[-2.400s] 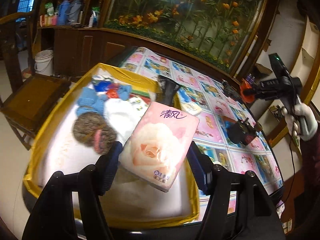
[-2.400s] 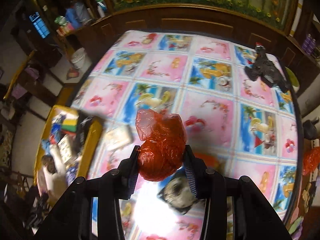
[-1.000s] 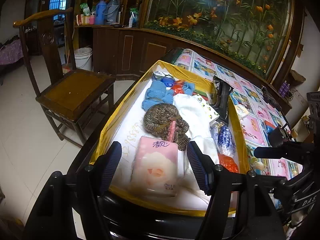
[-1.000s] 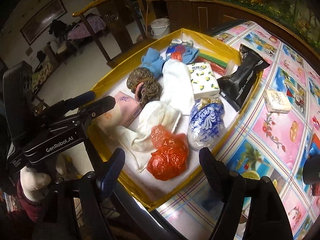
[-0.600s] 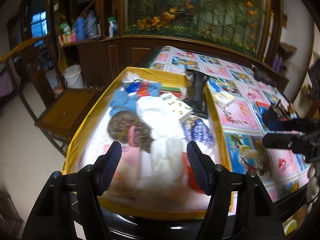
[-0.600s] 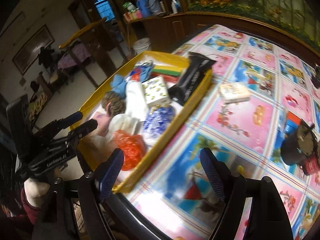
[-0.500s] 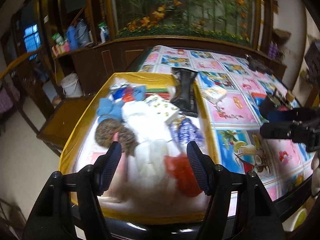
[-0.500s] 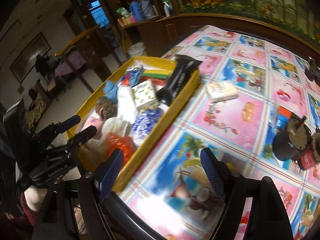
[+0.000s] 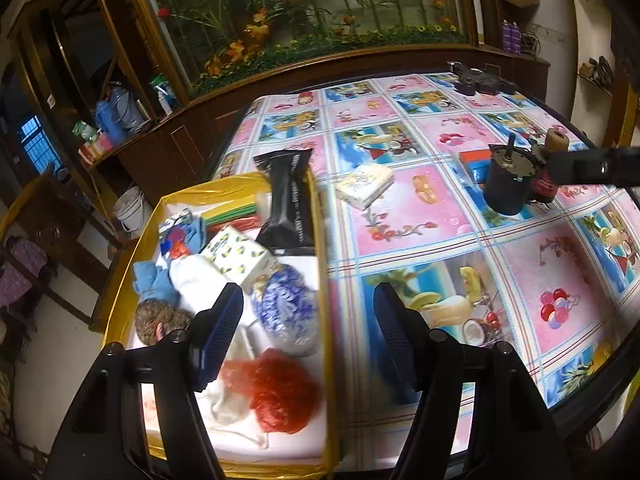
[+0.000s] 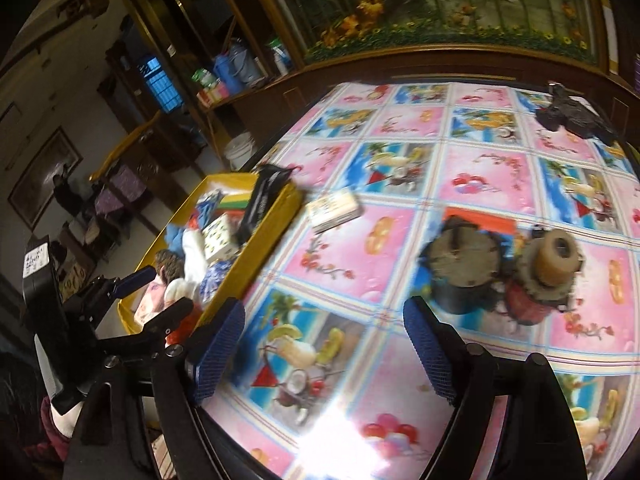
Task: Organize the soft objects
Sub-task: 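Move both tools back toward the black motor parts on the table, then grasp the white Face soap bar with the left tool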
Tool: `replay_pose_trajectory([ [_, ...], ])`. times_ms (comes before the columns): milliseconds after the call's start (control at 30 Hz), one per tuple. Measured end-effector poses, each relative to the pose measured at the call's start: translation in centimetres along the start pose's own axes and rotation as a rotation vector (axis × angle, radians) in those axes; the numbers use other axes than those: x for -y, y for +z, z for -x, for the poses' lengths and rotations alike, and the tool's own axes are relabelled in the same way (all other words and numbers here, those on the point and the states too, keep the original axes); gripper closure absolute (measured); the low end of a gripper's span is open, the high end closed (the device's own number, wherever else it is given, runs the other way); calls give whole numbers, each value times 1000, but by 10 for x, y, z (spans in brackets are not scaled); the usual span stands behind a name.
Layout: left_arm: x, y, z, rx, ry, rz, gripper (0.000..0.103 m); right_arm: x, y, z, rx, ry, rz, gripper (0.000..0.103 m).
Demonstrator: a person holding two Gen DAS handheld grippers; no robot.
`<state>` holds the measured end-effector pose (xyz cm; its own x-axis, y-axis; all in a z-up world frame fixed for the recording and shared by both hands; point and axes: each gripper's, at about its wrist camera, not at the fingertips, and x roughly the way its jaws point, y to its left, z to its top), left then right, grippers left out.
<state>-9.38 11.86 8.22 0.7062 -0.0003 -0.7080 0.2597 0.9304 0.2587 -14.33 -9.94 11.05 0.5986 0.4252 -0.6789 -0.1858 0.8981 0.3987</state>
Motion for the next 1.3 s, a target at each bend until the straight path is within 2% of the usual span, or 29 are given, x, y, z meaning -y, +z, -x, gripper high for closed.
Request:
replay_pose_trajectory([
  [367, 50, 22, -13, -28, -26, -94, 36, 79, -9, 36, 40, -38, -121, 19],
  [767, 67, 39, -49, -84, -43, -120, 36, 136, 9, 17, 29, -50, -214, 19],
  [933, 52, 52, -65, -89, -54, -122, 36, 159, 26, 4, 29, -69, -257, 19],
  [1000, 42, 62, -74, -80, -69, -132, 36, 170, 34, -3, 32, -67, -286, 19],
  [1133, 33, 82, -105, -113, -110, -182, 36, 191, 47, -13, 52, -54, -343, 19],
  [1300, 40, 100, -137, -150, -216, -231, 36, 212, 48, -24, 62, -52, -385, 19],
])
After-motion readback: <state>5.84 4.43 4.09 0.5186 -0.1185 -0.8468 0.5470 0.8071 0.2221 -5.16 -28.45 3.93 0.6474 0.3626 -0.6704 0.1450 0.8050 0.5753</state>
